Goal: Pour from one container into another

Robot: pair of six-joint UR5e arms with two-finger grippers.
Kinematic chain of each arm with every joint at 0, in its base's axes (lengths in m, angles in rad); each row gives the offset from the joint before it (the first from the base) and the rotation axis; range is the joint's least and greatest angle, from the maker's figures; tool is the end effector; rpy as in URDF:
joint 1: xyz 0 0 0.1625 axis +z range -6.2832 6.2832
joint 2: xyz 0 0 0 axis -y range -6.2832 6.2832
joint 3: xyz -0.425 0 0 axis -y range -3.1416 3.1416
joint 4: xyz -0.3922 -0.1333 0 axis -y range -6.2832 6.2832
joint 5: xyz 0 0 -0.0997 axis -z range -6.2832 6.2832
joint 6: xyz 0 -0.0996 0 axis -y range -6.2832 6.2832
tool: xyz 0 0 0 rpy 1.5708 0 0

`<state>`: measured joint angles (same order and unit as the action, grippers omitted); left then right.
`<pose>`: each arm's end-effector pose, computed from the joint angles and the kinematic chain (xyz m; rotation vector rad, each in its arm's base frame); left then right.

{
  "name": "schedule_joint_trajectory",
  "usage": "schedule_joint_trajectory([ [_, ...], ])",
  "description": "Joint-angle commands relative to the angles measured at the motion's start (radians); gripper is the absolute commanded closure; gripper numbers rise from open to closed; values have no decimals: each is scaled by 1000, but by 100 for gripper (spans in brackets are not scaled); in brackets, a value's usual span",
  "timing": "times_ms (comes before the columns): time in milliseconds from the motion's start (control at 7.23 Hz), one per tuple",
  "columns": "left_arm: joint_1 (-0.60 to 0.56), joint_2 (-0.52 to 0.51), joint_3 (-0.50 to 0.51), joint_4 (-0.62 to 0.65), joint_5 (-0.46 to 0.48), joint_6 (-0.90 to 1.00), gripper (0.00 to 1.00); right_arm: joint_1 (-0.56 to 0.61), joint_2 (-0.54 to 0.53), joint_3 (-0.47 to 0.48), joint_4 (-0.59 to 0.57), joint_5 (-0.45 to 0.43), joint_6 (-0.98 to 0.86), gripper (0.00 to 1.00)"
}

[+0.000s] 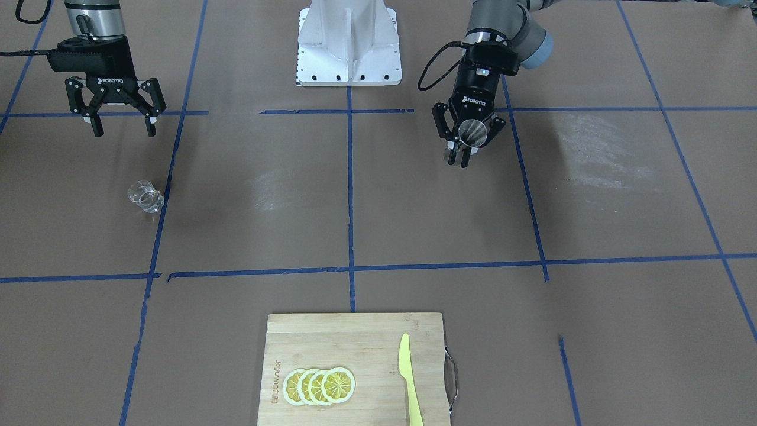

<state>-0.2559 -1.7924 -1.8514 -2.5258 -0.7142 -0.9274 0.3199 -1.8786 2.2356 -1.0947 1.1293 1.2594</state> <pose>0.4438 -0.3317 0.2967 1.1991 0.9083 -0.3111 -0.2982 -0.2840 0.4173 0.6494 -0.6498 0.1917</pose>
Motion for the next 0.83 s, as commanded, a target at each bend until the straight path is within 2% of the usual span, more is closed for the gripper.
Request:
schedule_joint_trajectory([
  [0, -14, -4, 14, 2, -7, 18, 100, -51, 7, -117, 144, -136, 3, 0],
  [138, -16, -5, 14, 1, -5, 18, 100, -79, 9, -166, 188, -198, 3, 0],
  [415, -16, -5, 14, 1, -7, 18, 100, -114, 9, -183, 223, -296, 5, 1],
  [692, -16, -5, 17, 1, -7, 18, 100, -143, 15, -284, 318, -382, 5, 0],
])
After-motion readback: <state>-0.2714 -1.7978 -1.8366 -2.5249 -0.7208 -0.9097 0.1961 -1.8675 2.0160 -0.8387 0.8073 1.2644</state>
